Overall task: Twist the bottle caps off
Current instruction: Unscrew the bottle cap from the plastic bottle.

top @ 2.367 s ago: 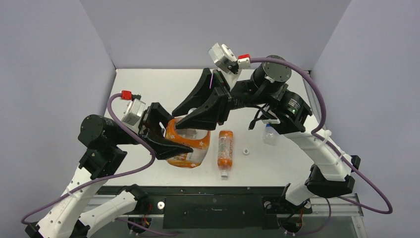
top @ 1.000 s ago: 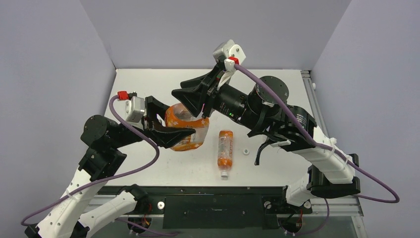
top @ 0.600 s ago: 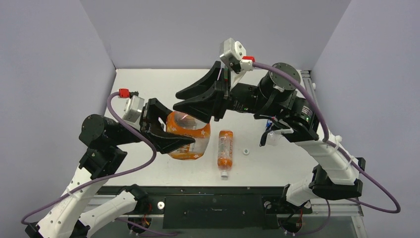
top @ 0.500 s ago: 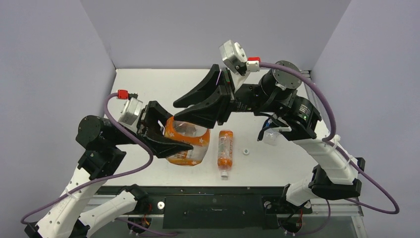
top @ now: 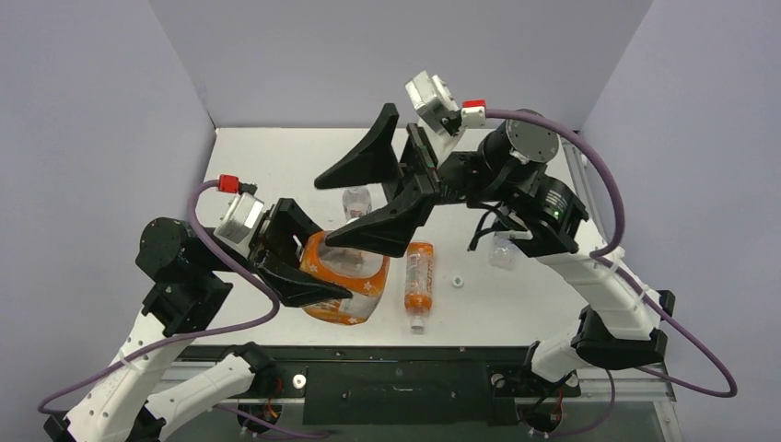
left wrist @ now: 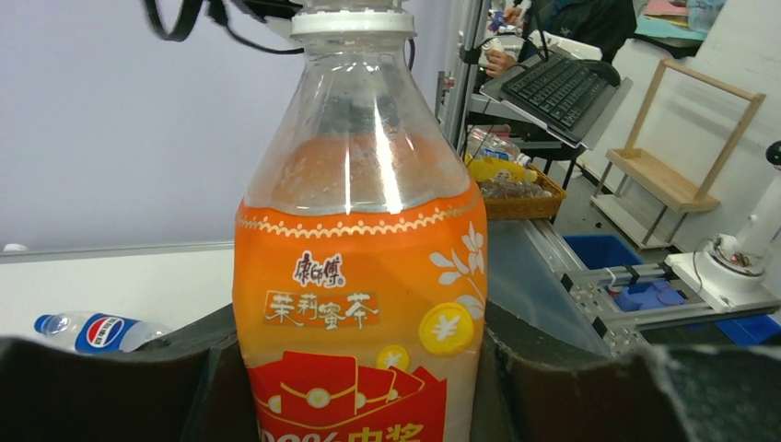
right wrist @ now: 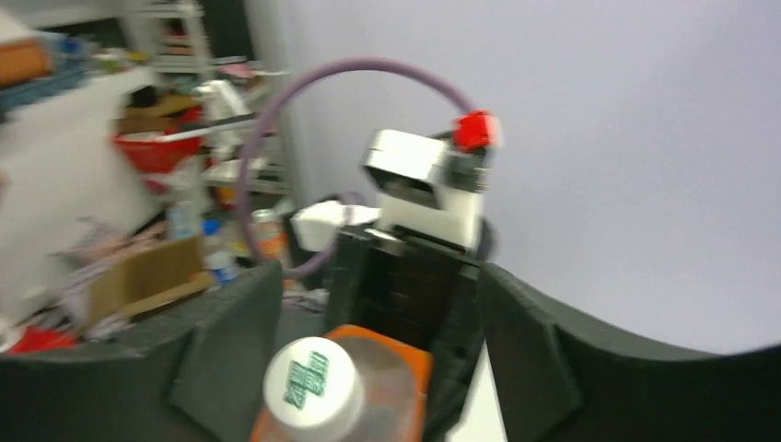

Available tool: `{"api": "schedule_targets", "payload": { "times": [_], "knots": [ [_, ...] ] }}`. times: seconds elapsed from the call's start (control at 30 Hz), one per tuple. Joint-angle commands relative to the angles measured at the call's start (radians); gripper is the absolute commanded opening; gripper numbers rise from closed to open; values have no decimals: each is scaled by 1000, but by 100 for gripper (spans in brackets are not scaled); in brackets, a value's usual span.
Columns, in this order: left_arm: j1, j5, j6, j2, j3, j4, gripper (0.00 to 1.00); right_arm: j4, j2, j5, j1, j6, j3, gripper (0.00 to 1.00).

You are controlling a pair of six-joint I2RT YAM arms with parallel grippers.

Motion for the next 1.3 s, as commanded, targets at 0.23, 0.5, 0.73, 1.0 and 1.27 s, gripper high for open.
{"api": "schedule_targets", "payload": {
  "times": [0.23, 0.5, 0.73, 1.0, 1.27],
  "knots": [
    [1, -279, 227, -22, -14, -77, 0, -257, -134, 1061, 261, -398, 29, 80],
    [1, -438, 304, -19, -21, -91, 0, -379, 9, 1320, 334, -377, 188, 71],
    [1, -463, 328, -21, -23, -96, 0, -362, 22, 1319, 321, -323, 198, 56],
    [2, -464, 326, -26, -37, -96, 0, -311, -18, 1263, 298, -292, 134, 38],
    [2, -449, 321, -20, -40, -96, 0, -306, -22, 1212, 283, -293, 137, 6]
  ]
}}
